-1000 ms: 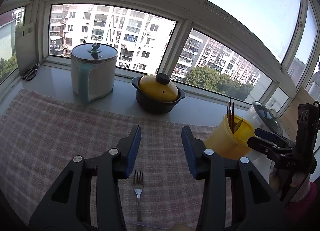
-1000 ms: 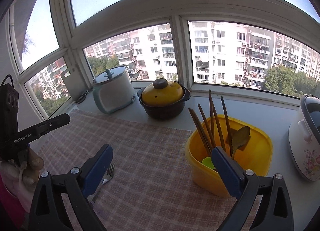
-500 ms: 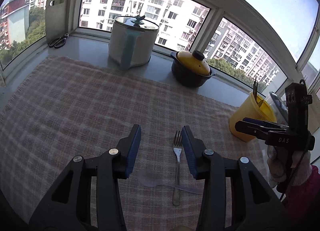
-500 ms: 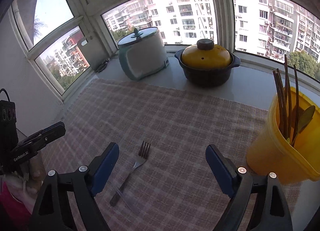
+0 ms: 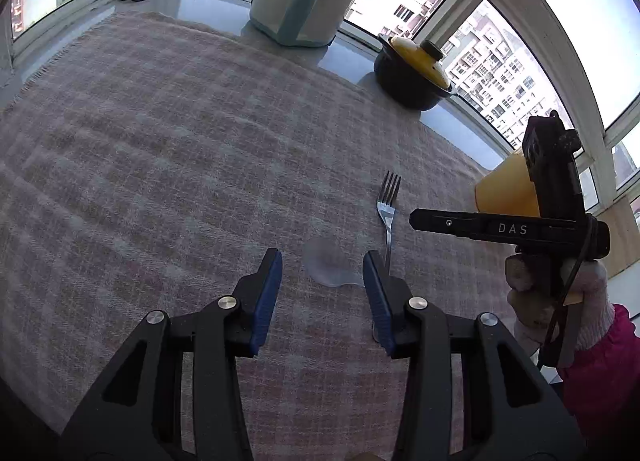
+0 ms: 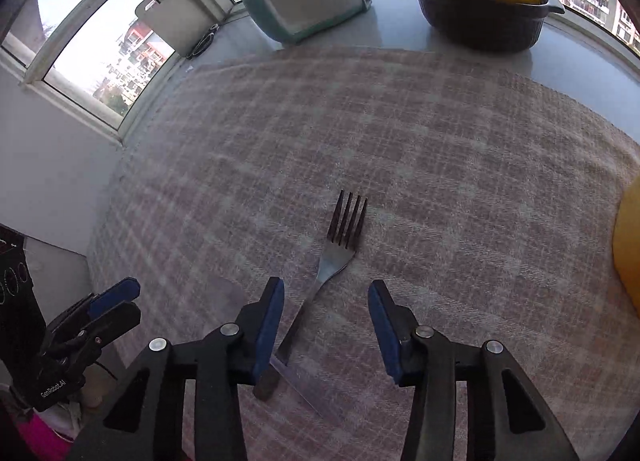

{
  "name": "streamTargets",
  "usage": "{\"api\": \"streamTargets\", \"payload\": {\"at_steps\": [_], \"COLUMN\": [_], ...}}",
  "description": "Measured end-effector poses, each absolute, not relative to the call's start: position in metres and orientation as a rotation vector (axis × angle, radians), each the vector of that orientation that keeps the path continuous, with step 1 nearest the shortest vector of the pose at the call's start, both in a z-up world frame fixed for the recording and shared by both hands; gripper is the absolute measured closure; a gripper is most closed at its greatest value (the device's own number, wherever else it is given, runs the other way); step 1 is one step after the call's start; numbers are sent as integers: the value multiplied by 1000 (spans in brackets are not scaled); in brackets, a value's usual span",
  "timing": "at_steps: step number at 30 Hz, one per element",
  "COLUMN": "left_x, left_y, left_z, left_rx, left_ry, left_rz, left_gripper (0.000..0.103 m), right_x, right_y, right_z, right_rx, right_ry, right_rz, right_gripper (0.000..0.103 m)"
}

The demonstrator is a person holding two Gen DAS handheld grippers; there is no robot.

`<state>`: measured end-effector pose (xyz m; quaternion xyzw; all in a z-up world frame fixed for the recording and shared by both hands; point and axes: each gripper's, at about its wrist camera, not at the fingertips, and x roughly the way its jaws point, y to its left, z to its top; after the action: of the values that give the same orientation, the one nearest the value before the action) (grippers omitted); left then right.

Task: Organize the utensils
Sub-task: 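Move the open right tool down over the steel fork on the cloth, then close the right tool on the steel fork handle and lift it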

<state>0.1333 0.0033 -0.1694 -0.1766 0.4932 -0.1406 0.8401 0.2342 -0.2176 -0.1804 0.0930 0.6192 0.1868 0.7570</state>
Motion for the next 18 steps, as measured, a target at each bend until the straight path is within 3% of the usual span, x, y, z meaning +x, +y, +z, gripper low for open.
{"api": "streamTargets", "payload": {"at_steps": [10,18], "left_x": [141,156], "left_y": [1,-4], "left_z": [-203,-217], "left_rx": [-427,-415], "left_ry": [1136,1159], "left_rz": [-317,-343], "left_gripper": [61,61], "right_x": [243,245], "right_y": [-196,-177], "right_z": [-208,-211], "right_rx": [216,152], "right_ry": [1442,1453], "right_rz": [370,334], "right_gripper": [73,75]}}
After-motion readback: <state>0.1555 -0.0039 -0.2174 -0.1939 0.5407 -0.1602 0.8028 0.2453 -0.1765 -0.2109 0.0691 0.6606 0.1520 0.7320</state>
